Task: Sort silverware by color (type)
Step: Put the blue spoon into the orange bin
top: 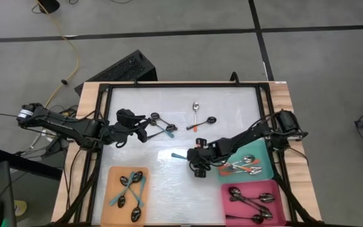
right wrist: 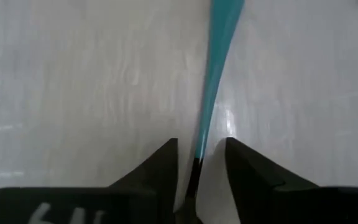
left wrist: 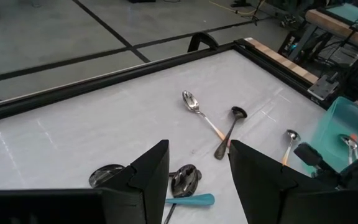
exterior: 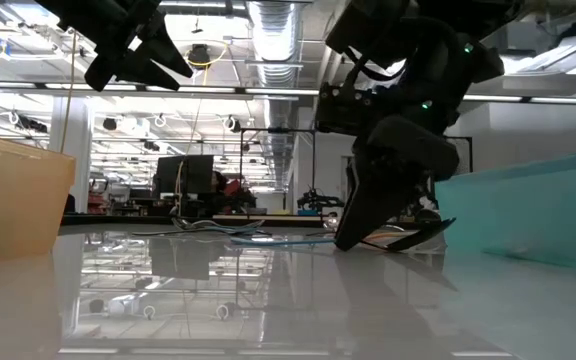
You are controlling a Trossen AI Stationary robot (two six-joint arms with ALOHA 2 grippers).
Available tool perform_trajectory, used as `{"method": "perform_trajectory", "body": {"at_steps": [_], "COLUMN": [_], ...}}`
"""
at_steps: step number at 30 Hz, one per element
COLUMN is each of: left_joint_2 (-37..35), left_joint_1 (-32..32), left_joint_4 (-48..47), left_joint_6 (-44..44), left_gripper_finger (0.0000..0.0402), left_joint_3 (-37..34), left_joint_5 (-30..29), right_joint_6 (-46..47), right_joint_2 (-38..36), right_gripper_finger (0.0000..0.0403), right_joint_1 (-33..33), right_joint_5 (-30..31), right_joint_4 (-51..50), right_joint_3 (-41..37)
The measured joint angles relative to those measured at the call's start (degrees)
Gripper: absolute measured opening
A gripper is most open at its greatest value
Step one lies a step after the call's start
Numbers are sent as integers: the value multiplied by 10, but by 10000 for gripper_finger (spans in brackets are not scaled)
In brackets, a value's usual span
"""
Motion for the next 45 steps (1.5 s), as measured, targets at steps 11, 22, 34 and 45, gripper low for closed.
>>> {"method": "perform_trajectory", "body": {"at_steps": [11, 22, 34, 45], "left_joint_2": [0, 0, 0, 0], "left_joint_1": [0, 0, 0, 0], "left_joint_4": [0, 0, 5, 36], "left_joint_6": [0, 0, -1, -2], "left_gripper_finger": [151, 151, 151, 151], "left_joint_3": [0, 0, 0, 0], "left_joint_5": [0, 0, 1, 83], "right_joint_6": [15, 35, -55, -232], "right_joint_2": [1, -16, -33, -21], "right_gripper_finger": [9, 5, 5, 5], "right_joint_1": [0, -2, -18, -32], "right_joint_5": [7, 34, 12, -146], "right_joint_4": [-3, 38, 305, 529], "right_joint_3": [-1, -5, -3, 22]}}
